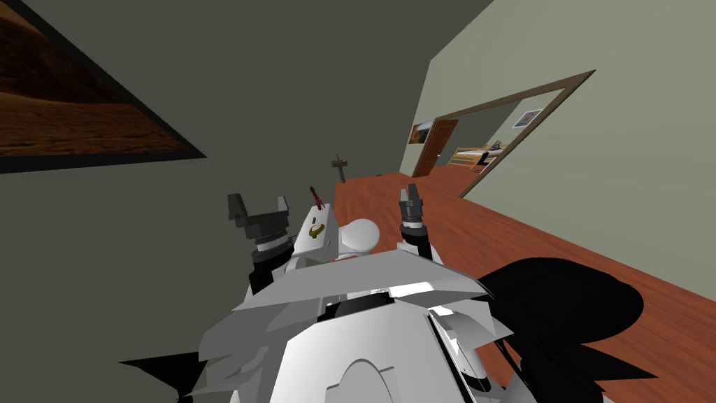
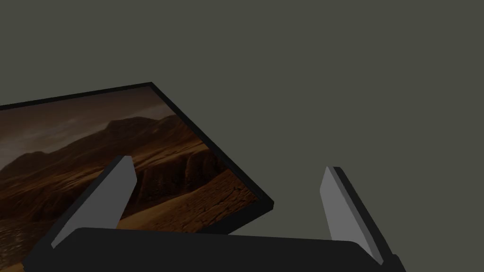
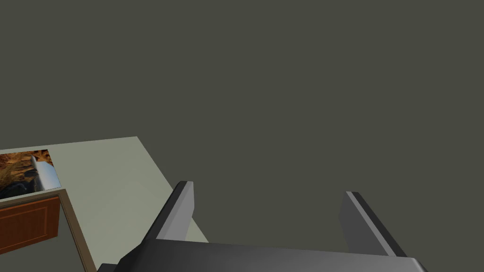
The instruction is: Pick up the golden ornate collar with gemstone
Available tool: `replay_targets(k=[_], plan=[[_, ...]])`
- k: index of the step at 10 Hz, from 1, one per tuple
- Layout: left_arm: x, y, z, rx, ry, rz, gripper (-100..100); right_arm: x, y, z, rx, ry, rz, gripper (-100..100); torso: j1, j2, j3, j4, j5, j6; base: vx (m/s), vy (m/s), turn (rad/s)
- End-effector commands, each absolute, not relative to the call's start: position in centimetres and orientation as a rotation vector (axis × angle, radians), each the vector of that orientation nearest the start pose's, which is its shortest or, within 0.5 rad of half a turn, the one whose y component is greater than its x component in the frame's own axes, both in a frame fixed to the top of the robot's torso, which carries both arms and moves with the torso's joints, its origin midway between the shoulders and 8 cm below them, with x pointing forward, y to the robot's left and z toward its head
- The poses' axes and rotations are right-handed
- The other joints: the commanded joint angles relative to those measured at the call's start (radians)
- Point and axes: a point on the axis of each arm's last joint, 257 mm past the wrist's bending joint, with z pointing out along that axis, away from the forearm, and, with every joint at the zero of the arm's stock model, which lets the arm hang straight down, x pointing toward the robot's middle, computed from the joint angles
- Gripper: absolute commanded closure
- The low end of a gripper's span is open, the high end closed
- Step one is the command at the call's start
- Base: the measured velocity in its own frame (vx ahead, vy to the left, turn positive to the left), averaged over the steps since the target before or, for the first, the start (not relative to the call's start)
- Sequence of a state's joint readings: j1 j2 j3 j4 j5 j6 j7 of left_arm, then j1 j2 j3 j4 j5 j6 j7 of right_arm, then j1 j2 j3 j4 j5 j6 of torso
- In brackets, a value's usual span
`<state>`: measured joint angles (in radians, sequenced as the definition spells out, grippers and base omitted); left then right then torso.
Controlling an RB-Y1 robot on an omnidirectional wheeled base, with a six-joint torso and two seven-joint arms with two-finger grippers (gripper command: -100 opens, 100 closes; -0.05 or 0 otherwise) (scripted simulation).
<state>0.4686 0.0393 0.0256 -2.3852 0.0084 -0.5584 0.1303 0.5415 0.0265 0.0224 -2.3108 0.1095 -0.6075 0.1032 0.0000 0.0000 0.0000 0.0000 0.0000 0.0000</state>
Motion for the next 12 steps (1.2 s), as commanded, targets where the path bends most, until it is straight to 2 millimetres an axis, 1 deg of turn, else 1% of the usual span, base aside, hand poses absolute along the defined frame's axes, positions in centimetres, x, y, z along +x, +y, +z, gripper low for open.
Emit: replay_targets(k=[1, 5, 6, 7, 8, 9, 10, 11, 12], plan=[[31.8, 27.1, 8.5, -0.525, 0.519, -1.448, -100, 31.9, -25.9, 4.4, 0.490, 0.609, 1.168, 0, 0.000, 0.000, 0.000, 0.000, 0.000, 0.000, -0.031, 0.001, 0.030], [34.8, 27.7, 6.9, -0.573, 0.616, -1.396, -100, 31.9, -25.9, 4.4, 0.490, 0.609, 1.168, 0, 0.000, 0.004, 0.002, 0.001, 0.000, 0.000, -0.061, 0.000, 0.029], [35.0, 27.8, 6.7, -0.586, 0.625, -1.392, -100, 31.9, -25.9, 4.4, 0.490, 0.609, 1.168, 0, 0.001, 0.005, 0.003, 0.001, 0.000, 0.000, -0.043, 0.008, 0.013], [35.9, 28.1, 6.2, -0.603, 0.650, -1.374, -100, 31.9, -25.9, 4.4, 0.490, 0.609, 1.168, 0, 0.001, 0.003, 0.002, 0.001, 0.000, 0.000, -0.034, 0.007, 0.032], [36.0, 28.2, 6.0, -0.611, 0.655, -1.371, -100, 31.9, -25.9, 4.4, 0.490, 0.609, 1.168, 0, 0.001, 0.002, 0.001, 0.001, 0.000, 0.000, -0.031, 0.001, 0.009], [37.0, 28.6, 5.4, -0.634, 0.683, -1.351, -100, 31.9, -25.9, 4.4, 0.490, 0.609, 1.168, 0, 0.000, 0.002, 0.001, 0.001, 0.000, 0.000, -0.038, 0.004, 0.027], [37.1, 28.6, 5.3, -0.640, 0.687, -1.349, -100, 31.9, -25.9, 4.4, 0.490, 0.609, 1.168, 0, 0.000, 0.002, 0.001, 0.001, 0.000, 0.000, -0.033, -0.004, 0.011], [38.1, 29.1, 4.6, -0.665, 0.713, -1.327, -100, 31.9, -25.9, 4.4, 0.490, 0.609, 1.168, 0, 0.000, 0.002, 0.001, 0.001, 0.000, 0.000, -0.047, -0.006, 0.028], [38.3, 29.2, 4.4, -0.674, 0.719, -1.324, -100, 31.9, -25.9, 4.4, 0.490, 0.609, 1.168, 0, 0.000, 0.003, 0.002, 0.001, 0.000, 0.000, -0.040, 0.002, 0.016]])
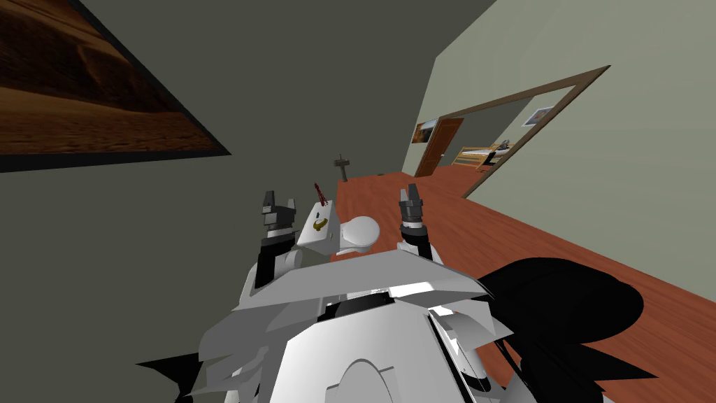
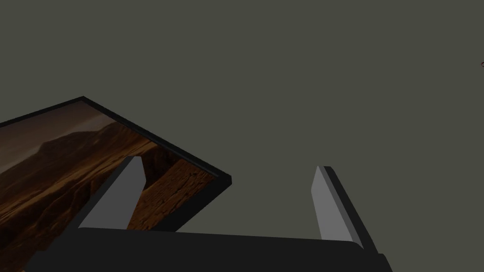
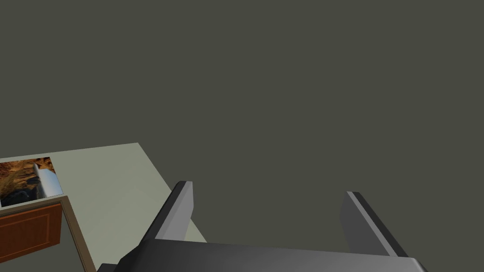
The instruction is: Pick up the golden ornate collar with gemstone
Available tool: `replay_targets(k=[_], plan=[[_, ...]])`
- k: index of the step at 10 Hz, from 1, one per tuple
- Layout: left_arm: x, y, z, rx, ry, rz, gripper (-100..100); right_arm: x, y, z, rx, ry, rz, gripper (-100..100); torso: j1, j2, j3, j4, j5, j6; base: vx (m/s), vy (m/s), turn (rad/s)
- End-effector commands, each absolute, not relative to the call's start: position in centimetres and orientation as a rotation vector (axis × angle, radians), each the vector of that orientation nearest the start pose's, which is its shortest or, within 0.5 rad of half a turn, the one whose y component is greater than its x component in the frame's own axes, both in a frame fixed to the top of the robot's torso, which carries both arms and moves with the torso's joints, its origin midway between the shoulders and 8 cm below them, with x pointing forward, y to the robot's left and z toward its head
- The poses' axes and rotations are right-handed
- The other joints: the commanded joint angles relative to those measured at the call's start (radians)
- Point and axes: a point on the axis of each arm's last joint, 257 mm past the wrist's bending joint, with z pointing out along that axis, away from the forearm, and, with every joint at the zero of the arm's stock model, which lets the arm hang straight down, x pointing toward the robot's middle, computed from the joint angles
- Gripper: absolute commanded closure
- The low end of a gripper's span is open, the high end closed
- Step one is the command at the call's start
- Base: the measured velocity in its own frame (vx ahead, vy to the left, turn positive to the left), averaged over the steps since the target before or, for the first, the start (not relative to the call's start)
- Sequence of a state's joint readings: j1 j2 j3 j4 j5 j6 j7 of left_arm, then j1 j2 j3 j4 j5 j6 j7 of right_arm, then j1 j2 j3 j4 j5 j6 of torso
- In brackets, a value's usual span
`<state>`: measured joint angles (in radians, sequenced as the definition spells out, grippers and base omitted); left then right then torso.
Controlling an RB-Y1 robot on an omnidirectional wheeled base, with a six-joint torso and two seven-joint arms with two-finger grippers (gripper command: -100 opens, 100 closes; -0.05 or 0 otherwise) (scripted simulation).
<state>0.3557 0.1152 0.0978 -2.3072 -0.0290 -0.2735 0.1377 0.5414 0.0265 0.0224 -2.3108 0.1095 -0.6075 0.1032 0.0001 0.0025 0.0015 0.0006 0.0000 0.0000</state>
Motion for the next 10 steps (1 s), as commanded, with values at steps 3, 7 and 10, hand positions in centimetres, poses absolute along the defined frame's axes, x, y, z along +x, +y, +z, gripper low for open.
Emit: replay_targets(k=[3, 7, 10], plan=[[40.3, 30.4, 3.0, -0.735, 0.770, -1.276, -100, 31.9, -25.9, 4.4, 0.490, 0.609, 1.168, 0, 0.000, 0.000, 0.000, 0.000, 0.000, 0.000, -0.042, 0.005, 0.023], [41.8, 31.3, 1.6, -0.798, 0.810, -1.239, -100, 31.9, -25.9, 4.4, 0.490, 0.609, 1.168, 0, 0.000, 0.000, 0.000, 0.000, 0.000, 0.000, -0.035, 0.001, 0.012], [43.6, 32.7, 0.1, -0.868, 0.848, -1.193, -100, 31.9, -25.9, 4.4, 0.490, 0.609, 1.168, 0, 0.000, -0.001, 0.000, 0.000, 0.000, 0.000, -0.034, 0.004, 0.021]])
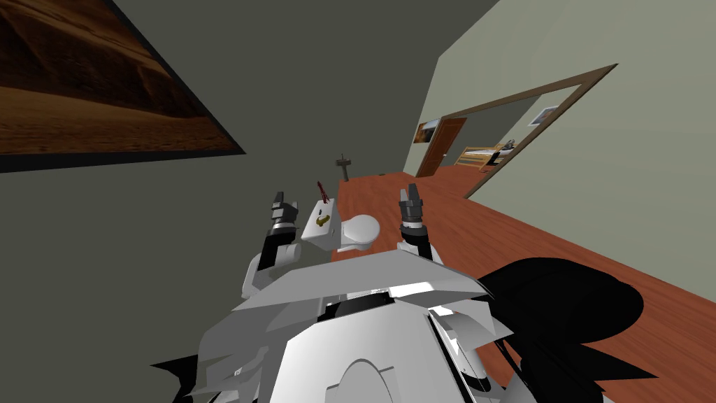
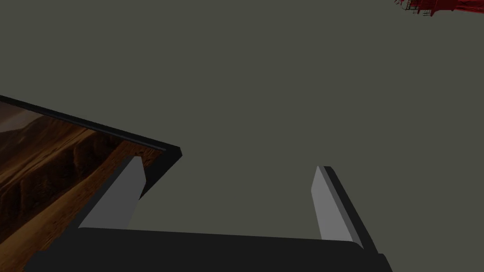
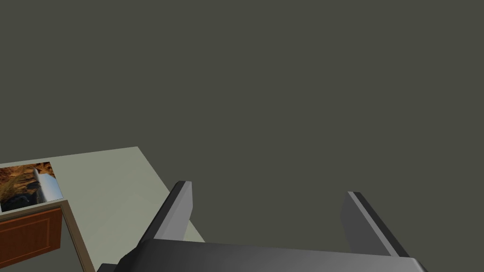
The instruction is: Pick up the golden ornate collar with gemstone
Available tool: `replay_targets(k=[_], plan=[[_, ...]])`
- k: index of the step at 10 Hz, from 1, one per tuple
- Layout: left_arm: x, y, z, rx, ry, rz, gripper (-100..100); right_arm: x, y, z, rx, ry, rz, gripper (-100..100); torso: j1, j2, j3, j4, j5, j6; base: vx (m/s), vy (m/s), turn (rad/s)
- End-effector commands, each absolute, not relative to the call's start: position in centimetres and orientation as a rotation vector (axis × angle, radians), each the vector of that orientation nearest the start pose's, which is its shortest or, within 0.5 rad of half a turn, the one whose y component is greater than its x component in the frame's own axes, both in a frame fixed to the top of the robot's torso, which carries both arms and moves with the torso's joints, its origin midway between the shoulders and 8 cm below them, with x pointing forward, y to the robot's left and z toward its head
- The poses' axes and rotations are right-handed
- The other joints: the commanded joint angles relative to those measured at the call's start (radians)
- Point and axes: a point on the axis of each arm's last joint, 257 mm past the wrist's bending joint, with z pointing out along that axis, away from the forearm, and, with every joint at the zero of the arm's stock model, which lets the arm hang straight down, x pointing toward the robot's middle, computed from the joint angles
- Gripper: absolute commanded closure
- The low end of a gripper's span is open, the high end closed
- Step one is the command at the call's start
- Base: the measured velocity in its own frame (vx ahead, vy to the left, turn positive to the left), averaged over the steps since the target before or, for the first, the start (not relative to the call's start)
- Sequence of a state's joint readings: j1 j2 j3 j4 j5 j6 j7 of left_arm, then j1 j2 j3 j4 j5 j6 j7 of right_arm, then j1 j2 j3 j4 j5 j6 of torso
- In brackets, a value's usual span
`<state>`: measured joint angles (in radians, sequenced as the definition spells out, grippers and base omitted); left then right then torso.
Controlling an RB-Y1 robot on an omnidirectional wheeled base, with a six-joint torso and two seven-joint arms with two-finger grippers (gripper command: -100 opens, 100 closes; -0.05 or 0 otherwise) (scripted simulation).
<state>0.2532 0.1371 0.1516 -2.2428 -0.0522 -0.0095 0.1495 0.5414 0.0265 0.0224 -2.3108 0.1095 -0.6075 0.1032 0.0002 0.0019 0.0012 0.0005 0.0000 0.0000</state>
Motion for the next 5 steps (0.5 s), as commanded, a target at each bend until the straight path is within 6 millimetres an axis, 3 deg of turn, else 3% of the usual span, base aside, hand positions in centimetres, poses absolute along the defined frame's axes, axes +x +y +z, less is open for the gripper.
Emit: replay_targets(k=[1, 5], plan=[[43.9, 32.9, -0.7, -0.897, 0.865, -1.180, -100, 31.9, -25.9, 4.4, 0.490, 0.609, 1.168, 0, 0.000, 0.000, 0.000, 0.000, 0.000, 0.000, -0.039, 0.002, 0.010], [45.6, 34.4, -2.4, -0.981, 0.899, -1.135, -100, 31.9, -25.9, 4.4, 0.490, 0.609, 1.168, 0, 0.000, -0.001, 0.000, 0.000, 0.000, 0.000, -0.032, 0.003, 0.014]])
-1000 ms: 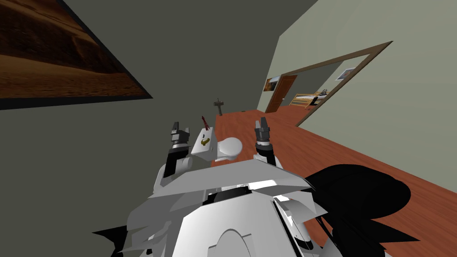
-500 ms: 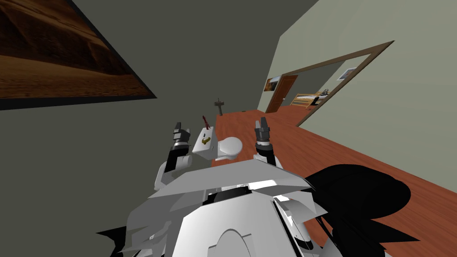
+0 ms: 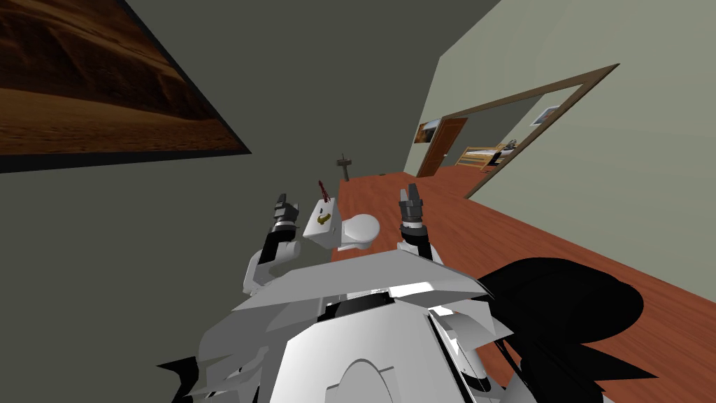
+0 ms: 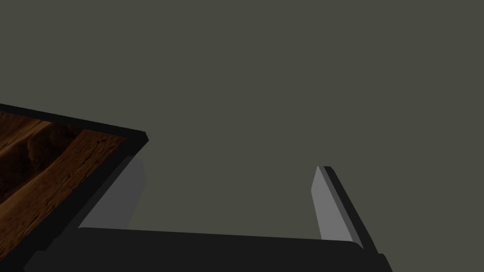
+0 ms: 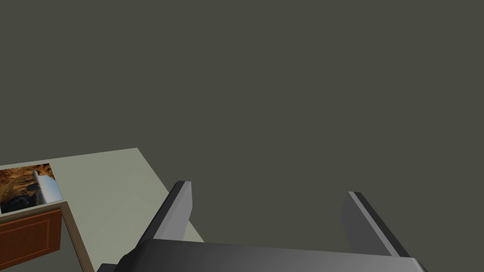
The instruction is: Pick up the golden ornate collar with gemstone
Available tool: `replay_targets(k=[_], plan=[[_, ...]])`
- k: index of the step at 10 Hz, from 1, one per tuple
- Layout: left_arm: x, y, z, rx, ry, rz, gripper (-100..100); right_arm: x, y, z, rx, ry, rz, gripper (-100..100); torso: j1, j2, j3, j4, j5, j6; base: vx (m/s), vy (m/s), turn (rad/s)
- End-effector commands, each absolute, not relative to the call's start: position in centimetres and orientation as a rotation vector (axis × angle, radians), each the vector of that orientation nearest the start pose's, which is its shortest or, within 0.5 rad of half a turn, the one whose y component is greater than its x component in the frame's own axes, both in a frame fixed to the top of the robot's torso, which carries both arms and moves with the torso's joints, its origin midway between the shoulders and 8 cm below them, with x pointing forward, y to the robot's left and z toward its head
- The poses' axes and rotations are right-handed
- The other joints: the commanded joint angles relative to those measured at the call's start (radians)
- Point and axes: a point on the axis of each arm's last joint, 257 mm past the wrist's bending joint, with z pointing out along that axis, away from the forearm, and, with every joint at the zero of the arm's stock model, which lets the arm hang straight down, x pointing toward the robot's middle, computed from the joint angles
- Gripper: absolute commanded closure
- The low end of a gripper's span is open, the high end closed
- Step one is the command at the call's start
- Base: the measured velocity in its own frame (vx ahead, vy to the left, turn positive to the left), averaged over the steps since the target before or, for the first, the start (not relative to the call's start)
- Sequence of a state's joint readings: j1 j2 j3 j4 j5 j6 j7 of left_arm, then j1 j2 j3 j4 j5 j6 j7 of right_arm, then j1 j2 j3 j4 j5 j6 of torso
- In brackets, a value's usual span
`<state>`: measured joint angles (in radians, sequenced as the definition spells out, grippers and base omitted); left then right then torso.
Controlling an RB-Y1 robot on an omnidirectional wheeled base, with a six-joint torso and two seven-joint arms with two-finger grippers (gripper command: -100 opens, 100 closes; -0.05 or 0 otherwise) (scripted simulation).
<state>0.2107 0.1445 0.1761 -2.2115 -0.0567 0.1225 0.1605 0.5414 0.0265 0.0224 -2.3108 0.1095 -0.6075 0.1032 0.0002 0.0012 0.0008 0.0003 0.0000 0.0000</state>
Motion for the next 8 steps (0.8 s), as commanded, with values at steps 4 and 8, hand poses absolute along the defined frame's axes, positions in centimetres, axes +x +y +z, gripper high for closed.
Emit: replay_targets(k=[4, 8], plan=[[46.7, 35.5, -4.6, -1.075, 0.941, -1.089, -100, 31.9, -25.9, 4.4, 0.490, 0.609, 1.168, 0, 0.000, 0.000, 0.000, 0.000, 0.000, 0.000, -0.023, 0.003, 0.011], [48.1, 36.8, -6.8, -1.177, 0.971, -1.048, -100, 31.9, -25.9, 4.4, 0.490, 0.609, 1.168, 0, 0.000, 0.000, 0.000, 0.000, 0.000, 0.000, -0.024, 0.002, 0.009]])
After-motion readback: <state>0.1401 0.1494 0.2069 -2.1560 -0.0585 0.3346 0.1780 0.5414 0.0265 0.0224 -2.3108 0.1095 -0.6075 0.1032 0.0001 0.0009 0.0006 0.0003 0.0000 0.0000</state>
